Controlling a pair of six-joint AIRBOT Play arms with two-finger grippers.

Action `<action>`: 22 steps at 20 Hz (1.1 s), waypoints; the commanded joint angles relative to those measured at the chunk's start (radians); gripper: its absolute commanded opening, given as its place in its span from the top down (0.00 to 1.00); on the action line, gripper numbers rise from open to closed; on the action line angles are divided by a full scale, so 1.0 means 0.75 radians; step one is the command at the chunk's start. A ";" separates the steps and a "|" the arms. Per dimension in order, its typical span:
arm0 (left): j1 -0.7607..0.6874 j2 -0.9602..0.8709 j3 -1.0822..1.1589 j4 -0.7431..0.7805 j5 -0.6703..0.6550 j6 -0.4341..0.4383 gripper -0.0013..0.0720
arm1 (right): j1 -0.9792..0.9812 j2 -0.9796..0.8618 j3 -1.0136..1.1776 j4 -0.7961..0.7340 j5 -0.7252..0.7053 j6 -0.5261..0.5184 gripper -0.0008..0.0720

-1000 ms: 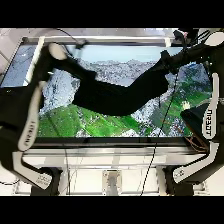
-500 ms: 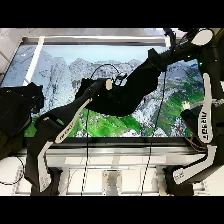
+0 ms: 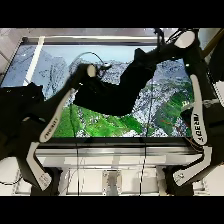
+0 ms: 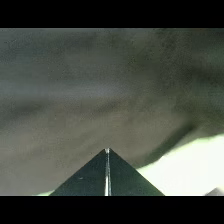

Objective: Fold the clothes and pants, and hang the long-sleeved shirts on hangers.

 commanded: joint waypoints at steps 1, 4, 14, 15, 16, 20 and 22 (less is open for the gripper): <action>0.165 0.140 0.001 0.062 -0.276 0.110 0.97 | 0.143 -0.084 0.000 -0.032 -0.159 0.104 0.96; 0.287 0.231 0.001 0.063 -0.299 0.122 0.97 | 0.317 -0.168 0.000 -0.032 -0.483 0.098 0.96; 0.684 0.343 0.000 0.056 -0.384 0.128 0.97 | 0.352 -0.168 0.001 -0.122 -0.381 0.031 0.21; 0.696 0.344 -0.001 0.057 -0.394 0.128 0.97 | 0.301 -0.144 0.001 -0.205 -0.252 0.030 0.21; 0.703 0.345 -0.001 0.057 -0.399 0.129 0.97 | 0.250 -0.116 0.001 -0.343 -0.103 0.032 0.21; 0.706 0.345 -0.001 0.052 -0.398 0.128 0.97 | 0.122 -0.020 -0.105 -0.781 0.257 0.030 0.21; 0.706 0.345 -0.001 0.016 -0.398 0.128 0.97 | 0.093 0.031 -0.308 -0.778 0.106 0.030 0.21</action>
